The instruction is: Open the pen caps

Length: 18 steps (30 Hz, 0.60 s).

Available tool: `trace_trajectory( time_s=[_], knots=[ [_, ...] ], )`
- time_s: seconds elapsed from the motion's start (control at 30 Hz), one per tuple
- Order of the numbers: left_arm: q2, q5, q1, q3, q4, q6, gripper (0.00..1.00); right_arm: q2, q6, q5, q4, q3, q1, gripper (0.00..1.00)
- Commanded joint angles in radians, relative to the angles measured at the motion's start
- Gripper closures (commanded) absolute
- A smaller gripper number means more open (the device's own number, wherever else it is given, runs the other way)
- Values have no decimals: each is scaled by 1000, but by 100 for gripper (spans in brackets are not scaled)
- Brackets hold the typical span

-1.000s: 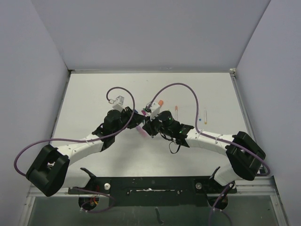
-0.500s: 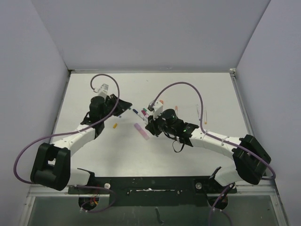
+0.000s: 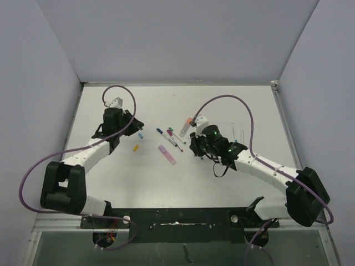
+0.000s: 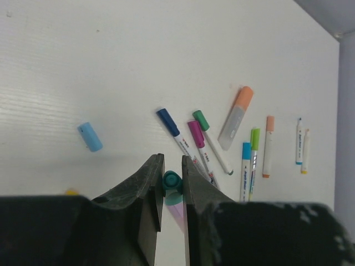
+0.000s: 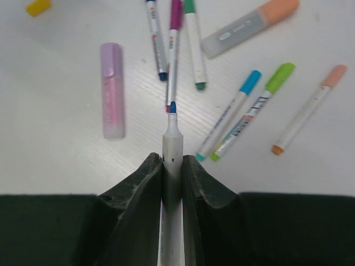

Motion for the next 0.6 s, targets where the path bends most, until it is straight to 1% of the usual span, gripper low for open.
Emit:
trace_trajectory(
  time_s=[0.0,0.2,0.4,0.5,0.57],
  knots=[
    [62,-22,7,93,-183,153,100,-58,8,98,-78,67,-91,100],
    [158,-41,-13,144,-297,239,96,-58,-15,186,-192,159,-192,100],
    [219,-25,-28,159,-315,274,93,-75,-31,183,-223,193,-330,100],
    [240,-28,-33,162,-320,286,90,-66,-30,161,-227,203,-408,100],
    [253,-30,-33,163,-323,294,88,-49,-38,161,-222,206,-433,100]
  ],
)
